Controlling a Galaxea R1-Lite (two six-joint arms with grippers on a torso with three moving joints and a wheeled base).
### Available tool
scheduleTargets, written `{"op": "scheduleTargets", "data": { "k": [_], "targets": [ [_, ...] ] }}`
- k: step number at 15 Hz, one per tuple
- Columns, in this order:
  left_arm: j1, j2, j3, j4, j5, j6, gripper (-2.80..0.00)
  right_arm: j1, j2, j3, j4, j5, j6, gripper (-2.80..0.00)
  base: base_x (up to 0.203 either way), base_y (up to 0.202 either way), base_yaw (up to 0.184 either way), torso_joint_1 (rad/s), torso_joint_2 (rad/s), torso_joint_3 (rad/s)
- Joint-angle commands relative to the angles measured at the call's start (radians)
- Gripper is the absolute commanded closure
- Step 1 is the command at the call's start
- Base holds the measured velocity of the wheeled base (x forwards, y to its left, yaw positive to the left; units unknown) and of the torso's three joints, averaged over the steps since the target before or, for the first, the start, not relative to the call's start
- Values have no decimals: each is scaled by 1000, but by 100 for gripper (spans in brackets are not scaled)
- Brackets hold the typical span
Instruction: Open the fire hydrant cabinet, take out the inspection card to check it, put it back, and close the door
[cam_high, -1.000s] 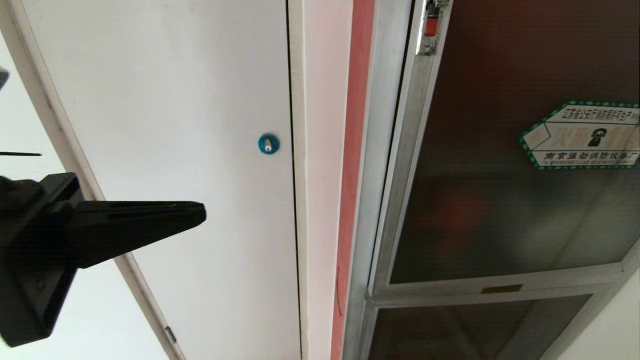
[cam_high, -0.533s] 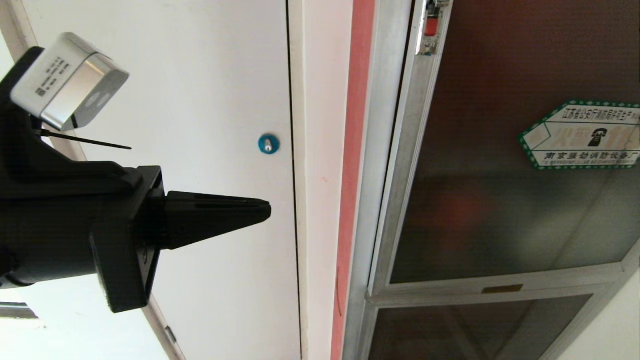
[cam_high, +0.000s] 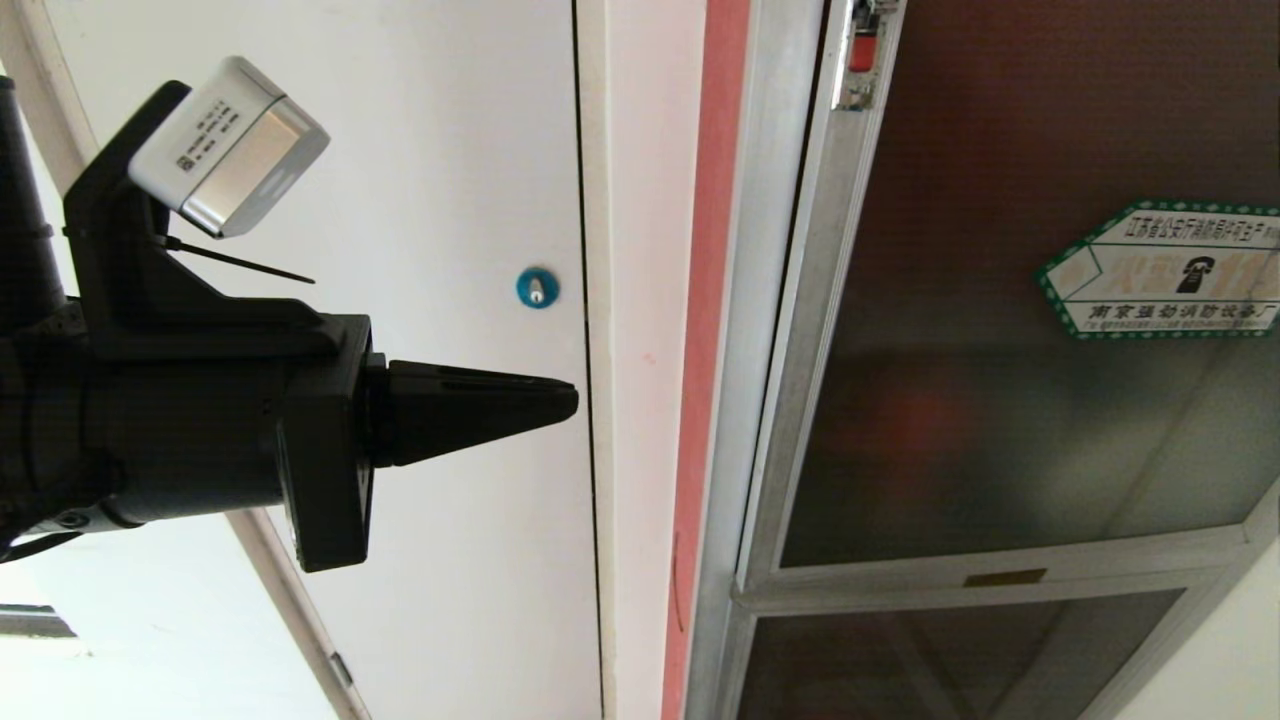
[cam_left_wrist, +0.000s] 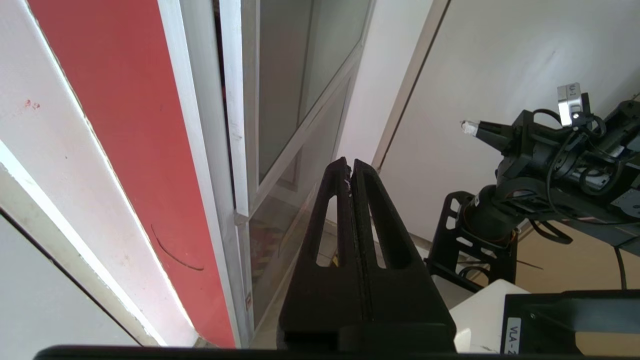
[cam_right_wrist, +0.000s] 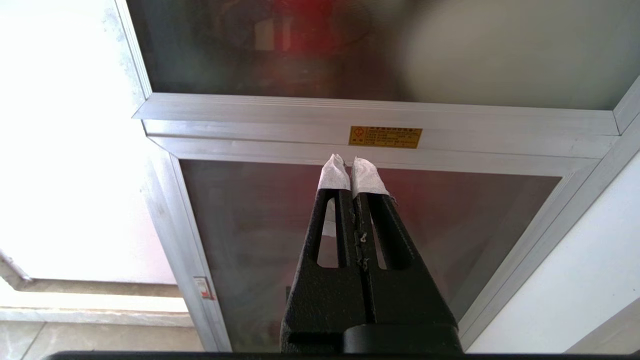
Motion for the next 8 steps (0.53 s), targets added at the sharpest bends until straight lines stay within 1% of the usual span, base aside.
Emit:
{"op": "scheduleTargets", "data": {
  "k": [1,6,8],
  "targets": [
    [1,7,-5,-1,-1,-1,0,0,0,0,0,0,-1,0,0,0,0,0,0,0],
    [7,19,-24,-2,11,1,0,0,0,0,0,0,-1,0,0,0,0,0,0,0],
    [25,38,-53,-2,24,2,0,0,0,0,0,0,-1,0,0,0,0,0,0,0]
  ]
}}
